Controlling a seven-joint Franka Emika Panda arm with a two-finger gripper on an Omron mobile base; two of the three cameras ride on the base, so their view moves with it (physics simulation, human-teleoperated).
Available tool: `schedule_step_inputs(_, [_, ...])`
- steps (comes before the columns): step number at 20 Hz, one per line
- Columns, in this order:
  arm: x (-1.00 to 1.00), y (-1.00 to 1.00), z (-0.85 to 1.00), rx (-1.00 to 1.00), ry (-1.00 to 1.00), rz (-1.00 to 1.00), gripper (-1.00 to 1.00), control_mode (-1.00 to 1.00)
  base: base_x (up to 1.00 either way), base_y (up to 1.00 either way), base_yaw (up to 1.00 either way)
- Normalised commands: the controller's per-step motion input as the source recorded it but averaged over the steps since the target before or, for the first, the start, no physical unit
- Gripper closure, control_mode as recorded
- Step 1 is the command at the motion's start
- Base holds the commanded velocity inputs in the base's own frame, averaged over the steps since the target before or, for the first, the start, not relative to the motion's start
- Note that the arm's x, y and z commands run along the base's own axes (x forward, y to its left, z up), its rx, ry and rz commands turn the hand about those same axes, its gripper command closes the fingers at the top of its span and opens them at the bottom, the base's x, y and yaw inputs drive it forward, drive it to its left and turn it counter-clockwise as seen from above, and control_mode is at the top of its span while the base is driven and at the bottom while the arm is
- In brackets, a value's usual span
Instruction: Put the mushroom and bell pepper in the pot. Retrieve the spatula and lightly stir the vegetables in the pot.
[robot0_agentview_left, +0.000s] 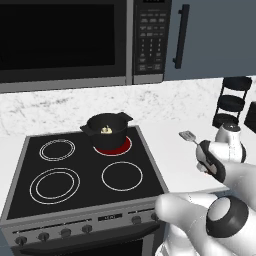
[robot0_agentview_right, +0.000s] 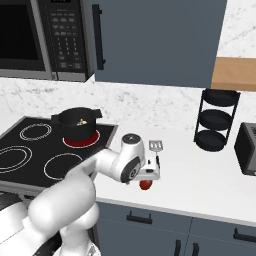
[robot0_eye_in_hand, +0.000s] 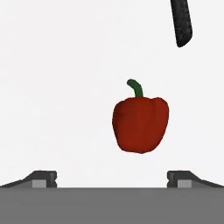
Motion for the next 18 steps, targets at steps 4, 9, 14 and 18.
schedule_step_inputs(4, [0.28, -0.16, -0.28, 0.00, 0.03, 0.04, -1.00, -1.00, 0.00, 0.00, 0.00])
schedule_step_inputs(9, [0.31, -0.21, -0.19, 0.00, 0.04, 0.01, -1.00, -1.00, 0.00, 0.00, 0.00])
schedule_step_inputs(14, [0.32, -0.11, -0.10, 0.00, 0.04, 0.00, -1.00, -1.00, 0.00, 0.00, 0.00])
schedule_step_inputs(18, [0.15, -0.11, -0.18, 0.00, 0.07, 0.00, -1.00, -1.00, 0.00, 0.00, 0.00])
